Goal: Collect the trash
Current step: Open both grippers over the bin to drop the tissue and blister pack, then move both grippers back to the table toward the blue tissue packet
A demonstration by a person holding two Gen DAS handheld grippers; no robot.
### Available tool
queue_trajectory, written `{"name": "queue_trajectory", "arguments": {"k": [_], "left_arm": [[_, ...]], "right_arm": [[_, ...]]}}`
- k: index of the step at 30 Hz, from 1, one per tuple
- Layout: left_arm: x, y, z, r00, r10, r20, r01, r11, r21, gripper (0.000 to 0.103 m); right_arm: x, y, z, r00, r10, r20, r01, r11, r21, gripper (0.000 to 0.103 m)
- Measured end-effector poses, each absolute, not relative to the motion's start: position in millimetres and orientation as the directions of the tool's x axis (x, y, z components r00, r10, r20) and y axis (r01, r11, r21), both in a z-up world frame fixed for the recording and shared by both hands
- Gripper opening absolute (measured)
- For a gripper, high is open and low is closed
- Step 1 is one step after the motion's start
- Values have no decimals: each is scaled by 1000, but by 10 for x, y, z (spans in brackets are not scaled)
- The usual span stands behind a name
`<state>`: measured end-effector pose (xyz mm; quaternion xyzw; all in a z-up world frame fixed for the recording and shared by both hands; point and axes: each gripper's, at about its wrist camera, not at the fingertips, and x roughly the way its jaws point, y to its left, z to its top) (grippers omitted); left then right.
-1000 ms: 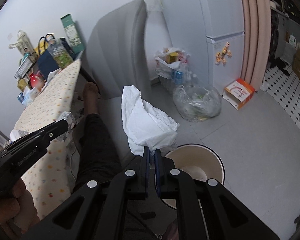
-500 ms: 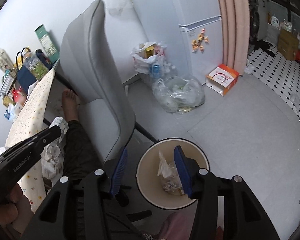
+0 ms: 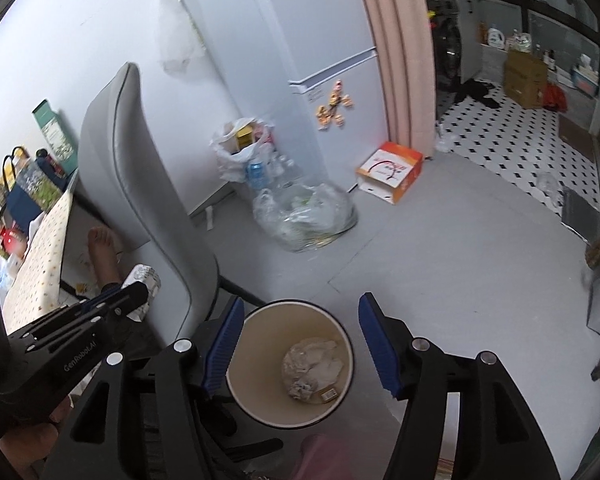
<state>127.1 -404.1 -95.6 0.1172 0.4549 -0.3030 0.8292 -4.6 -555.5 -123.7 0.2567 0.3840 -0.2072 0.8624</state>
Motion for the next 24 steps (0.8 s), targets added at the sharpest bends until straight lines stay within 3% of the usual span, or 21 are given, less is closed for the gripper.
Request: {"name": "queue_trajectory", "arguments": {"k": [1, 3, 7, 16, 24], "left_arm": [[1257, -4056, -953, 391, -404, -827, 616, 783, -92, 25], [1240, -4052, -926, 391, -413, -822, 620, 779, -97, 48], [1228, -3931, -805, 429, -419, -800, 605, 791, -89, 71], [1292, -3464, -581, 492, -404, -771, 531, 841, -101, 85], [1307, -2799, -327, 582, -369, -725, 424, 898, -117, 96]], "right_arm": [[-68, -5569, -1238, 619, -164, -768, 558, 780, 284, 61], [-76, -5596, -1245, 621, -165, -767, 559, 778, 285, 62], [-54, -5570, -1239, 631, -152, -761, 541, 789, 291, 65], [114, -5182, -1043, 660, -128, -740, 476, 833, 280, 74], [255, -4683, -790, 700, -99, -707, 390, 883, 262, 88]]}}
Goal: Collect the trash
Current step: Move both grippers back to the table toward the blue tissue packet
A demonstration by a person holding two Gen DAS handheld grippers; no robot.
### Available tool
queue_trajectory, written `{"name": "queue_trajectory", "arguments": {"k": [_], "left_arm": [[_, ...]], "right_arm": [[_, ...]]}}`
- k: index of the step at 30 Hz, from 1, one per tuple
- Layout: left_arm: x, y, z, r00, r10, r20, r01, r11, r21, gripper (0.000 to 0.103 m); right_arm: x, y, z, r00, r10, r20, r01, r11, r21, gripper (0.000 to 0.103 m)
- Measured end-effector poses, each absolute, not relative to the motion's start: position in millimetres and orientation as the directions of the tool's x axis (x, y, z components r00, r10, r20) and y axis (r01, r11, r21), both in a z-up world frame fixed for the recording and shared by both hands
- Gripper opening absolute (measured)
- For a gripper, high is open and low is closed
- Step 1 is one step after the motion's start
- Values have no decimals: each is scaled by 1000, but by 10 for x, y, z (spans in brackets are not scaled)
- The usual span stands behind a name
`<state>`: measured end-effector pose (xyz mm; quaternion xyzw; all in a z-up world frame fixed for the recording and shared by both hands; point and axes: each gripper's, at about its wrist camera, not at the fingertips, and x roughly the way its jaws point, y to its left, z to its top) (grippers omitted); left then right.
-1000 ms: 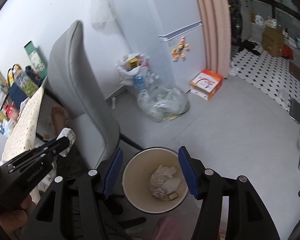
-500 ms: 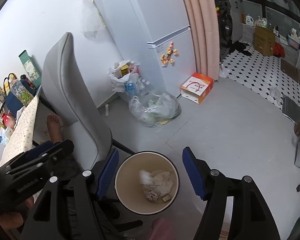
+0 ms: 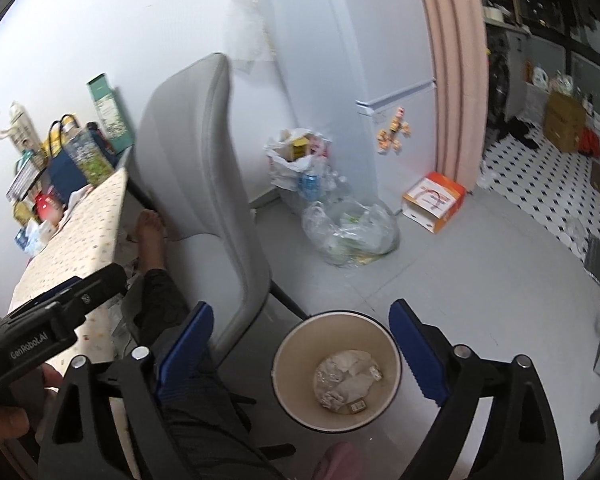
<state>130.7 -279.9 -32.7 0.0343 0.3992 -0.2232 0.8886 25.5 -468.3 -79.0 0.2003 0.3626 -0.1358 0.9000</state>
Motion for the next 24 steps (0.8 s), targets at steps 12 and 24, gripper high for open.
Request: {"name": "queue_trajectory", "arguments": {"k": [12, 24], "left_arm": [[1207, -1526, -58, 690, -304, -657, 256, 951, -172, 97], [963, -487, 31, 768, -217, -602, 115, 972, -203, 96]], "right_arm": [[447, -3592, -355, 750, -32, -661, 227, 951, 211, 95], [501, -2570, -117, 763, 20, -646, 81, 989, 126, 95]]}}
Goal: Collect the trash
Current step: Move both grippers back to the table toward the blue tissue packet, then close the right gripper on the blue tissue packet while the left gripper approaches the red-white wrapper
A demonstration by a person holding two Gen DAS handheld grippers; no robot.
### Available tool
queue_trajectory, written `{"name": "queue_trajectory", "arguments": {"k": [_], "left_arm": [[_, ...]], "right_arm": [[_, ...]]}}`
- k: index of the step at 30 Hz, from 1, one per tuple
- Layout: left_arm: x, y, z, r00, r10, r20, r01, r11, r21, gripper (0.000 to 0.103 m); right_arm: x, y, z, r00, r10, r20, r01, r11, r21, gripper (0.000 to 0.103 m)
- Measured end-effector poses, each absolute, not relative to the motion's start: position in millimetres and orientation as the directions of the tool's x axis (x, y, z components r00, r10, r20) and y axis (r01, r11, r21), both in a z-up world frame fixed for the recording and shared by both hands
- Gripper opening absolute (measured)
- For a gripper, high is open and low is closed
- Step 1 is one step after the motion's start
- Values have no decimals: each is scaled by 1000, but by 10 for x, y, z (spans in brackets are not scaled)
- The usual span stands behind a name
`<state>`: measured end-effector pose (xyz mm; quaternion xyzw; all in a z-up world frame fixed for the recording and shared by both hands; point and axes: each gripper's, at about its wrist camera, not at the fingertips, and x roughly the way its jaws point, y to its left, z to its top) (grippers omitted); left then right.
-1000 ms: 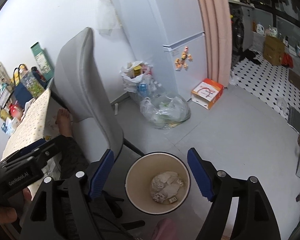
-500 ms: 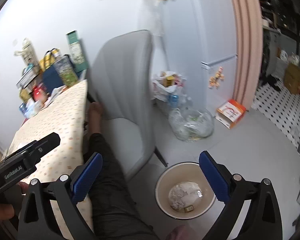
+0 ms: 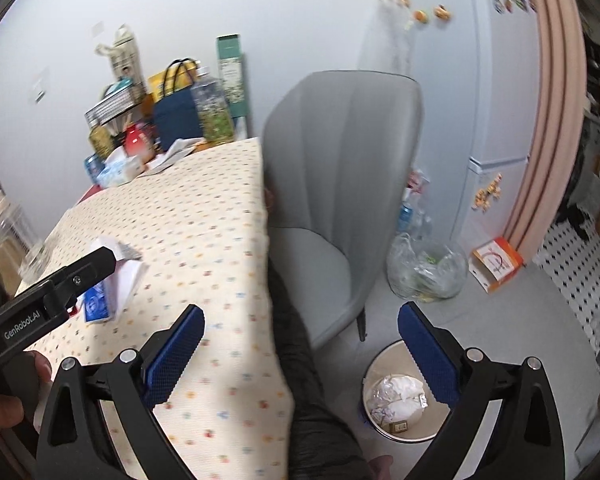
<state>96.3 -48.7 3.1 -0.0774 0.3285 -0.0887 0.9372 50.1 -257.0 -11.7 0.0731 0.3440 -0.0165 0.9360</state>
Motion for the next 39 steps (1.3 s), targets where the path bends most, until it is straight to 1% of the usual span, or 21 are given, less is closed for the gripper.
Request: {"name": "queue_trajectory", "arguments": {"k": [5, 11, 19, 30, 35, 39], "left_arm": [[807, -61, 60, 804, -159, -572, 49, 978, -203, 96], [708, 363, 46, 817, -116, -565, -8, 977, -213, 96], [614, 788, -31, 816, -32, -578, -114, 970, -214, 96], [609, 1278, -162, 800, 25, -600, -202, 952, -229, 96], [656, 1434, -250, 785, 39, -619, -230, 945, -232, 96], [719, 1496, -324, 772, 45, -634, -241, 944, -227, 96]], "right_arm": [[504, -2220, -91, 767, 41, -640, 36, 994, 107, 95], [523, -1856, -102, 762, 77, -643, -23, 996, 92, 95], [572, -1389, -70, 759, 135, -637, -125, 990, 61, 95], [682, -916, -139, 731, 195, -653, -213, 976, 54, 95], [800, -727, -226, 696, 235, -678, -255, 964, 73, 88], [909, -595, -286, 682, 255, -686, -278, 957, 80, 87]]}}
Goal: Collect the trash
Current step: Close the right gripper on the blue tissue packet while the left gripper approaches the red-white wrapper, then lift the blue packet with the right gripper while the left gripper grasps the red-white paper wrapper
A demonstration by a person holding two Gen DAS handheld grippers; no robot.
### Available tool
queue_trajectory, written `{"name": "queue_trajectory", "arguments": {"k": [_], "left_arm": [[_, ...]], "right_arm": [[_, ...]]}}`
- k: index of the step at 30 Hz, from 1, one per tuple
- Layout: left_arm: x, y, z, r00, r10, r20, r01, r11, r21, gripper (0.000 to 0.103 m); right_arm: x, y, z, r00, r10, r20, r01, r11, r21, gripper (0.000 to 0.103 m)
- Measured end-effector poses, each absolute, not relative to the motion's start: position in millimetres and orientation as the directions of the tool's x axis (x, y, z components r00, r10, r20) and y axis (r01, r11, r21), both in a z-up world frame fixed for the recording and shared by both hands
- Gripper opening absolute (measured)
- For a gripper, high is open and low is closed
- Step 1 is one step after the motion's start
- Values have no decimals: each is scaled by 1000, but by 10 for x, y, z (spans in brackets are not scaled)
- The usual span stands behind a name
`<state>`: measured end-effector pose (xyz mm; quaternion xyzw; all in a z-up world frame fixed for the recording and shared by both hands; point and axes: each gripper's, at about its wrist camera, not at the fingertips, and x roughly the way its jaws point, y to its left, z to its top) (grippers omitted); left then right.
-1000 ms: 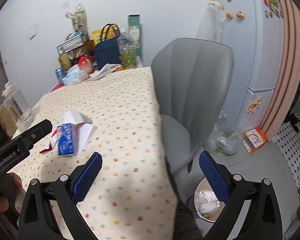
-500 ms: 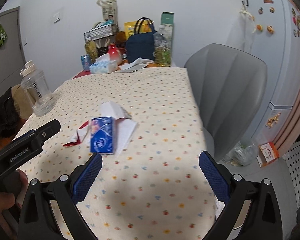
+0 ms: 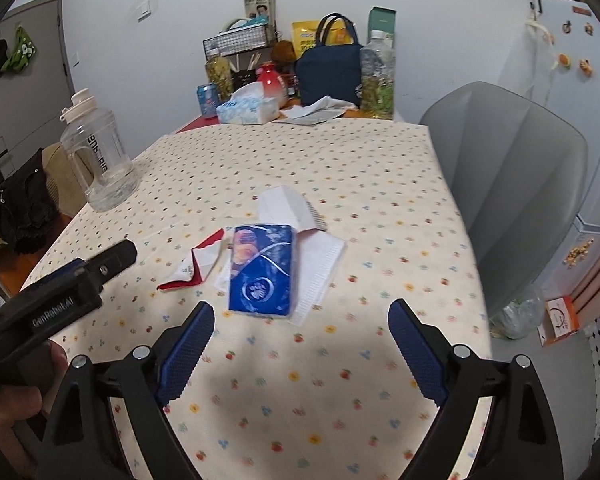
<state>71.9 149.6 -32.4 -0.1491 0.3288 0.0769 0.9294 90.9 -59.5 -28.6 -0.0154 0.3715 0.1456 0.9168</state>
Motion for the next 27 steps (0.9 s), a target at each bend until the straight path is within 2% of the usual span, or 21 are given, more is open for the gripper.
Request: {"name": "queue_trajectory", "arguments": {"k": [4, 9, 12, 16, 18, 19, 20, 21, 23, 27], "left_arm": [[803, 1537, -399, 757, 49, -652, -251, 943, -220, 92], [935, 1599, -495, 731, 33, -681, -249, 943, -222, 80], [973, 1626, -549, 721, 35, -692, -256, 942, -219, 79], [996, 1624, -570, 718, 32, -696, -251, 944, -215, 77], [998, 1621, -575, 717, 28, -696, -248, 944, -217, 77], [1002, 1618, -578, 717, 27, -697, -246, 945, -217, 77], [1000, 1614, -581, 716, 27, -698, -245, 946, -215, 77], [995, 1608, -581, 716, 26, -698, -243, 946, -213, 77], [985, 1604, -586, 716, 25, -698, -240, 947, -212, 77], [966, 1595, -603, 714, 21, -700, -240, 946, -216, 76]], "right_arm": [[1046, -492, -369, 669, 281, -688, -298, 949, 99, 84], [1233, -402, -475, 652, 302, -696, -312, 943, 117, 81], [1325, -372, -511, 644, 309, -700, -313, 941, 128, 79], [1416, -328, -572, 625, 310, -716, -313, 940, 135, 71], [1444, -294, -627, 613, 308, -728, -317, 939, 130, 62], [1452, -280, -649, 605, 309, -734, -321, 938, 130, 51], [1461, -268, -674, 594, 310, -742, -325, 937, 131, 35], [1465, -255, -699, 581, 313, -751, -331, 934, 132, 29], [1434, -248, -694, 591, 303, -748, -336, 935, 114, 20], [1346, -276, -630, 600, 315, -736, -349, 930, 114, 14]]}}
